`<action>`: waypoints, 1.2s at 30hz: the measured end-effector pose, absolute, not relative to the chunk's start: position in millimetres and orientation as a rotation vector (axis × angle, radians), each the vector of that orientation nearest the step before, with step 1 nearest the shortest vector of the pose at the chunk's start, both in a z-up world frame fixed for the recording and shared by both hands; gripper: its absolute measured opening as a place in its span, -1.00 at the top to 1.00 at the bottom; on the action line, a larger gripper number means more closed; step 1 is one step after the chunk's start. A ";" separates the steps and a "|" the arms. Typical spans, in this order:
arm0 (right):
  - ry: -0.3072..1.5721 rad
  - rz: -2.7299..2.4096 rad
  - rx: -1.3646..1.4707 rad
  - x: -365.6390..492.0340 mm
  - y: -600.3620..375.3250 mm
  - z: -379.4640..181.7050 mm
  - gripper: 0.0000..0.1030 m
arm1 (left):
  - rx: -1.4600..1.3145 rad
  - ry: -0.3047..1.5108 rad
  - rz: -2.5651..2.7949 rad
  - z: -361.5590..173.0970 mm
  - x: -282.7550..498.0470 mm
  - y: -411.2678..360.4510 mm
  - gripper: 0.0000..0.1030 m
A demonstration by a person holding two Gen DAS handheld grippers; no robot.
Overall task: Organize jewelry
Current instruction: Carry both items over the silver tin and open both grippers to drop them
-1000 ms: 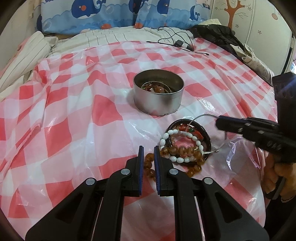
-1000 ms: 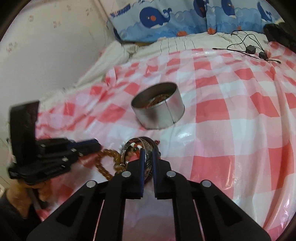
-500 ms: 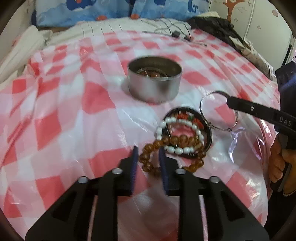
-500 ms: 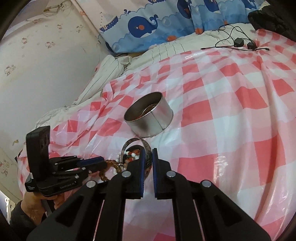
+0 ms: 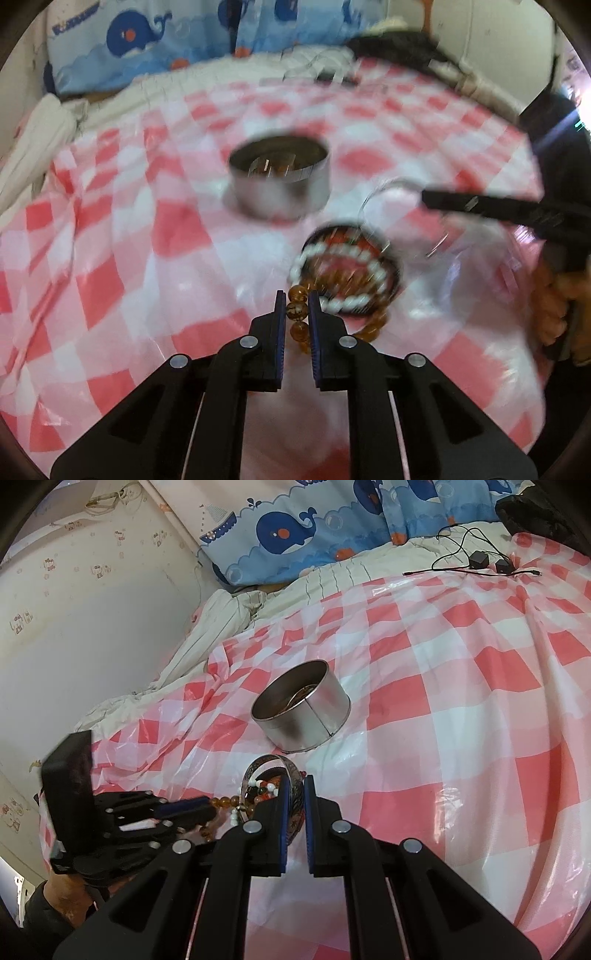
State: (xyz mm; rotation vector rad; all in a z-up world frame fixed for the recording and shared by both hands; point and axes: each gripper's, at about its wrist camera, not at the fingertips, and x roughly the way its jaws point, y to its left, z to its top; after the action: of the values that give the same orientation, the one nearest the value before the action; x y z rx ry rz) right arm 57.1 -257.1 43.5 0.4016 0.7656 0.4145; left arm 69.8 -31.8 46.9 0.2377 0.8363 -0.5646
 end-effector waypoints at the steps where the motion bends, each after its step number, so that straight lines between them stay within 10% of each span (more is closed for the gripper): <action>1: 0.761 0.417 0.406 56.8 -257.6 44.3 0.84 | 0.223 0.803 -0.582 54.8 66.2 -30.4 0.80; 36: 0.678 0.386 0.228 146.8 -261.1 95.5 0.84 | 0.028 0.686 -0.643 119.2 167.8 -65.3 0.79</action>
State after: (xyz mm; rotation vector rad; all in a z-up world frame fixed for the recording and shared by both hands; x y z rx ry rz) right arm 146.8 -261.1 95.5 0.2284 0.6783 0.3857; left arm 167.8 -65.3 119.2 0.0284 0.6855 -0.6430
